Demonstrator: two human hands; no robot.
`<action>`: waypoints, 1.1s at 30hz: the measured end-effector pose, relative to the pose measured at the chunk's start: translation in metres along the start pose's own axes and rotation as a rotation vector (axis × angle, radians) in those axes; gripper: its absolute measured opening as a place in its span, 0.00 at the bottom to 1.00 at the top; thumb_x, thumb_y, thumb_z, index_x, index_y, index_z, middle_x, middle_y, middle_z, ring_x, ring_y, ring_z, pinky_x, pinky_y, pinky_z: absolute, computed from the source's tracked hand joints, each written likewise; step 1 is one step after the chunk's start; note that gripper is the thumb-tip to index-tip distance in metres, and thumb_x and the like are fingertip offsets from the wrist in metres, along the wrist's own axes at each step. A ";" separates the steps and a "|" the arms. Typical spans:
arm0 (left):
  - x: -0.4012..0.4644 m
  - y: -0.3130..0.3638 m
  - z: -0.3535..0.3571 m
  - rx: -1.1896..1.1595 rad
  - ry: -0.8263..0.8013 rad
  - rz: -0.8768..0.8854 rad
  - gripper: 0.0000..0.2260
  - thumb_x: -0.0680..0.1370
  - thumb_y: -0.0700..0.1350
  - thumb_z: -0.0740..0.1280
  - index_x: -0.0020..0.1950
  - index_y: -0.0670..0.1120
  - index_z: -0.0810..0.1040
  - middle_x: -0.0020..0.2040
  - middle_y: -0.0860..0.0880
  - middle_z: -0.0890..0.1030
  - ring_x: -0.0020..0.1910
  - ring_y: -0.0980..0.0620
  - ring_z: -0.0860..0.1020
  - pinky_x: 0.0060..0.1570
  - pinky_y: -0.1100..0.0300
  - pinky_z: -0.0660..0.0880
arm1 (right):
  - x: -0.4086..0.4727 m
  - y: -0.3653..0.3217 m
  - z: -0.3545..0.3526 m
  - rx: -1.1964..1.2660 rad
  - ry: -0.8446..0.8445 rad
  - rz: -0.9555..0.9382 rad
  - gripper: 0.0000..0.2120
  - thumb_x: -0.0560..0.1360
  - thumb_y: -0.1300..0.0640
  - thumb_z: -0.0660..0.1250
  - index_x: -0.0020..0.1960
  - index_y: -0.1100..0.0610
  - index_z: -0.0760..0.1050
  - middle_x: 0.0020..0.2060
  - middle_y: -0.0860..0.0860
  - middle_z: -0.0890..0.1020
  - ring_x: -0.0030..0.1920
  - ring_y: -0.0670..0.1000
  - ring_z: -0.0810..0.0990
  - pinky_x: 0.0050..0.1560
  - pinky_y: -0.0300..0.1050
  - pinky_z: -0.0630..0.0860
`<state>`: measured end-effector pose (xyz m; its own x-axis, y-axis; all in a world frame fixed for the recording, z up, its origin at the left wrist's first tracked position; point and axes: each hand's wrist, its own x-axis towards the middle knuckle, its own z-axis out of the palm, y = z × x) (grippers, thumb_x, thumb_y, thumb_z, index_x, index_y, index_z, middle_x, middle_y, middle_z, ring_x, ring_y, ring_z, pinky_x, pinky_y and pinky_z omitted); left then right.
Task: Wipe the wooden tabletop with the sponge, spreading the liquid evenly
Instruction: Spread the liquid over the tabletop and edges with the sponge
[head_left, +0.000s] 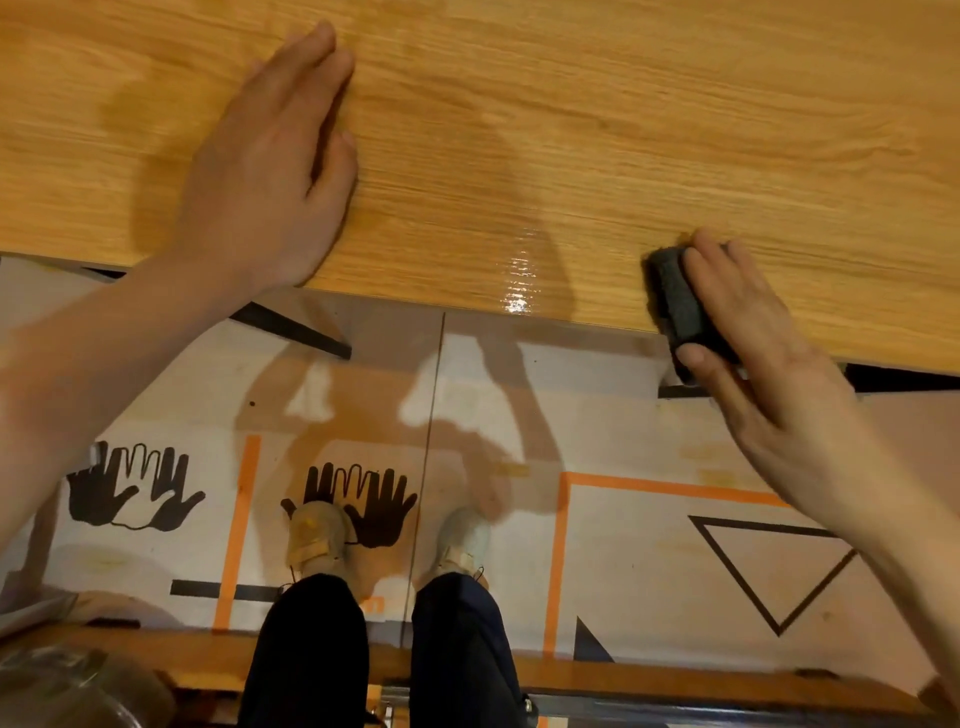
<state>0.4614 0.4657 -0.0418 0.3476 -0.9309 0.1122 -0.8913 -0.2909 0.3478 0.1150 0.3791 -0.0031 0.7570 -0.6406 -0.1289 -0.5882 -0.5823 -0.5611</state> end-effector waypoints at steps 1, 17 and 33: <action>0.000 0.000 0.001 0.001 0.003 0.000 0.24 0.87 0.49 0.51 0.81 0.42 0.60 0.82 0.44 0.59 0.81 0.46 0.56 0.81 0.51 0.51 | 0.000 0.003 -0.001 -0.069 -0.010 -0.047 0.28 0.80 0.56 0.57 0.78 0.57 0.55 0.78 0.49 0.56 0.79 0.48 0.50 0.77 0.35 0.49; 0.000 0.001 0.001 0.011 0.003 0.036 0.24 0.86 0.48 0.50 0.81 0.41 0.59 0.80 0.43 0.62 0.80 0.44 0.60 0.80 0.52 0.52 | 0.049 -0.067 0.103 -0.286 0.410 -0.324 0.18 0.81 0.66 0.62 0.70 0.61 0.70 0.70 0.56 0.72 0.73 0.55 0.67 0.72 0.52 0.67; -0.007 -0.034 -0.022 -0.094 -0.070 0.120 0.23 0.87 0.47 0.53 0.82 0.43 0.58 0.83 0.46 0.57 0.82 0.49 0.53 0.79 0.61 0.43 | 0.040 -0.065 0.093 -0.275 0.376 -0.173 0.23 0.82 0.58 0.62 0.74 0.63 0.62 0.73 0.57 0.66 0.76 0.54 0.62 0.77 0.54 0.58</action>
<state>0.4960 0.4872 -0.0343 0.2165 -0.9717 0.0941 -0.8929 -0.1581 0.4216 0.2100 0.4372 -0.0477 0.7248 -0.6297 0.2795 -0.5546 -0.7740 -0.3056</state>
